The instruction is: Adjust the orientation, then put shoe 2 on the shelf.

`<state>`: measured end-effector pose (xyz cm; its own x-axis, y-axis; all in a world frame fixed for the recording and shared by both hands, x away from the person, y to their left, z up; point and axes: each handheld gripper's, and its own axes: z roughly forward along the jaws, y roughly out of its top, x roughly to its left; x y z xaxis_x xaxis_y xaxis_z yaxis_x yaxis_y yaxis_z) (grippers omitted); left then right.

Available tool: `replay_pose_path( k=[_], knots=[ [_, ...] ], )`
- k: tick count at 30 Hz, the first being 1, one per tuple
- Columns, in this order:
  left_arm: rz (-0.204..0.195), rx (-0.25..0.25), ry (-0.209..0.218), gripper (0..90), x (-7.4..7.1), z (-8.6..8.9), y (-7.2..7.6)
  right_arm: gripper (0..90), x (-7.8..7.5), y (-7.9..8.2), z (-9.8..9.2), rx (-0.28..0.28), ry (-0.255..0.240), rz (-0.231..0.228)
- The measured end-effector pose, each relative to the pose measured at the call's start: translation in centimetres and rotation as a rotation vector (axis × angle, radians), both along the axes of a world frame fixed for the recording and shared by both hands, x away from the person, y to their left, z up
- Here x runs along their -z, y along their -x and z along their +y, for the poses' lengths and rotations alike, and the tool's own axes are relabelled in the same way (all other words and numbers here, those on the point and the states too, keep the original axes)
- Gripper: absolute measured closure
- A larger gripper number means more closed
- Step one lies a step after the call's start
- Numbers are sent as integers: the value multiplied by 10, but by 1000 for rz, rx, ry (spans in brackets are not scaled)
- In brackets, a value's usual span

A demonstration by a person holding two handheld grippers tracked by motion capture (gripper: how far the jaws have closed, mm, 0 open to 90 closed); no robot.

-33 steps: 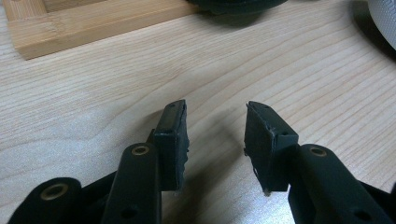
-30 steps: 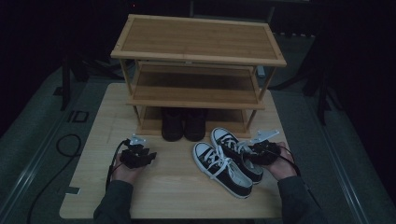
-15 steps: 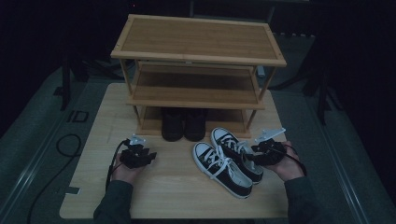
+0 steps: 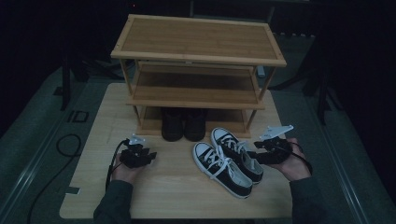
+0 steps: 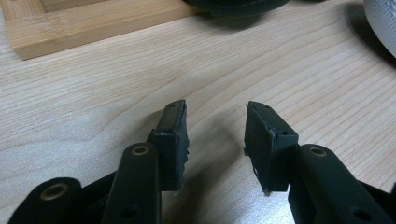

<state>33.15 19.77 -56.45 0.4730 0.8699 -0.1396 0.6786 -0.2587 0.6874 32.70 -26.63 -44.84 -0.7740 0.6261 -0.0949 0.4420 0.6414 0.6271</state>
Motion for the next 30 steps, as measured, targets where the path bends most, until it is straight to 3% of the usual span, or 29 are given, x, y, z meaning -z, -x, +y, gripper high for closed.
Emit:
replay_pose_path(
  k=[13, 20, 30],
  knots=[
    [-2, -1, 2, 592, 0, 0, 0, 484, -1, 12, 10, -64, -18, 10],
    [-2, -1, 1, 592, 0, 0, 0, 461, 10, 18, 16, -99, -9, 42],
    [-1, 0, -2, 592, 0, 0, 1, 391, 26, 19, 22, -86, 21, 95]
  ],
)
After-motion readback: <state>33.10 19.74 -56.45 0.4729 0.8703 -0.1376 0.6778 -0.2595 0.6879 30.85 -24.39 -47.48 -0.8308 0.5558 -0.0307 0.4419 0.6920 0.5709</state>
